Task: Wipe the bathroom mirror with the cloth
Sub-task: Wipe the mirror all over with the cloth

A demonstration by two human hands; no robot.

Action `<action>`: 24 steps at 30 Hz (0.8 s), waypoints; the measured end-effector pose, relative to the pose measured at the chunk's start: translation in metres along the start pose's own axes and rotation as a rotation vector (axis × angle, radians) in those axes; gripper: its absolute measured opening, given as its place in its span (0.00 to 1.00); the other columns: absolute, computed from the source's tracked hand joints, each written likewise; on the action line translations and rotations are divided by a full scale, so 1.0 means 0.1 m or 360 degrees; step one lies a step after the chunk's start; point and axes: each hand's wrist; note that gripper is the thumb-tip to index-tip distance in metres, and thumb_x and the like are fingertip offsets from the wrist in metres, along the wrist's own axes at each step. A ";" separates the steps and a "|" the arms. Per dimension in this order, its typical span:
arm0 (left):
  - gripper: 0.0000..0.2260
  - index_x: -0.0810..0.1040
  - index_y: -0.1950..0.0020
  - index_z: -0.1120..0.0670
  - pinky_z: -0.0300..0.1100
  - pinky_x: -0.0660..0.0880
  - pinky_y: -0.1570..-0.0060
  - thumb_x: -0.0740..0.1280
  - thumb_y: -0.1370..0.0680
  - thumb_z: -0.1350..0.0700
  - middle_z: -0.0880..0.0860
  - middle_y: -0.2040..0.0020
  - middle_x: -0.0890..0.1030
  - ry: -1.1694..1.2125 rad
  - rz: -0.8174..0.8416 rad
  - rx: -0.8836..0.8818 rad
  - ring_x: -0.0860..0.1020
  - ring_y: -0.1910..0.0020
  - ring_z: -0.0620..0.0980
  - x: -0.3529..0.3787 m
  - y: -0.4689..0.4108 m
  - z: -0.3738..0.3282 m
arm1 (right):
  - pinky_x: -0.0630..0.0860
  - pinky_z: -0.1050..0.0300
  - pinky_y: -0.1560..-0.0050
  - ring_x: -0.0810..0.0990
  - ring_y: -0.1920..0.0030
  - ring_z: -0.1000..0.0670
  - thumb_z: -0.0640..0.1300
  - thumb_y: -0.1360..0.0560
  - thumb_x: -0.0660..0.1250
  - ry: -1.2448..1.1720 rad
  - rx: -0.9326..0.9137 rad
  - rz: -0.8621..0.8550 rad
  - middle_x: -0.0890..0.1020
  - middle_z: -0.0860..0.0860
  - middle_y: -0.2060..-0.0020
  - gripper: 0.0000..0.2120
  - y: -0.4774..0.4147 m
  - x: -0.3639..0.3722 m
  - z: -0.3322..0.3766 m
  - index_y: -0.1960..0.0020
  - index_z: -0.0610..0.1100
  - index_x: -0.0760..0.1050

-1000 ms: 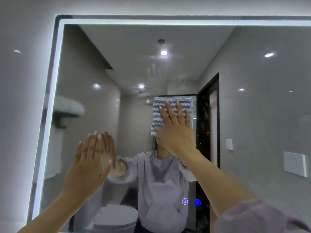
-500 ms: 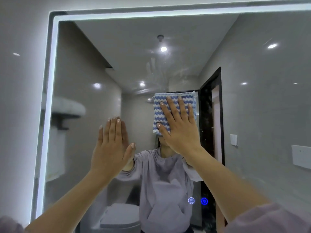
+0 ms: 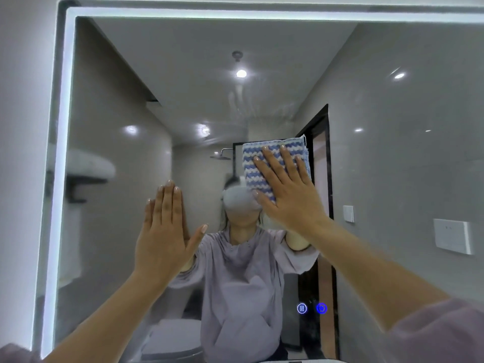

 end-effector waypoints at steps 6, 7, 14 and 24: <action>0.40 0.49 0.23 0.66 0.56 0.52 0.24 0.45 0.21 0.35 0.63 0.21 0.49 0.0062 0.0000 -0.0011 0.49 0.22 0.60 0.02 0.01 0.00 | 0.39 0.46 0.23 0.39 0.22 0.47 0.64 0.22 0.42 0.0076 0.0172 0.0011 0.43 0.52 0.22 0.33 -0.05 -0.10 -0.45 0.21 0.51 0.41; 0.40 0.49 0.23 0.66 0.56 0.53 0.25 0.45 0.21 0.35 0.63 0.21 0.49 0.0067 -0.0004 -0.0009 0.49 0.22 0.60 0.03 0.01 0.00 | 0.39 0.45 0.23 0.38 0.22 0.47 0.64 0.22 0.41 0.0097 0.0230 0.0014 0.42 0.51 0.22 0.34 -0.04 -0.12 -0.51 0.21 0.50 0.40; 0.39 0.49 0.23 0.66 0.53 0.49 0.24 0.45 0.21 0.36 0.63 0.22 0.49 0.0080 -0.0030 -0.0003 0.49 0.22 0.60 0.04 0.02 -0.01 | 0.32 0.51 0.25 0.37 0.23 0.47 0.65 0.25 0.37 0.0069 0.0566 -0.0033 0.42 0.51 0.22 0.35 -0.01 -0.13 -0.59 0.21 0.51 0.39; 0.38 0.47 0.23 0.65 0.50 0.43 0.23 0.47 0.21 0.37 0.63 0.21 0.48 0.0161 -0.0101 0.0012 0.48 0.22 0.59 0.05 0.01 -0.02 | 0.32 0.46 0.25 0.36 0.23 0.45 0.62 0.23 0.42 0.0010 0.0636 -0.0053 0.41 0.50 0.22 0.33 -0.19 -0.13 -0.33 0.22 0.52 0.37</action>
Point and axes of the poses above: each hand's wrist, its own y-axis away from the middle knuckle, its own x-axis out of the palm, z = x × y
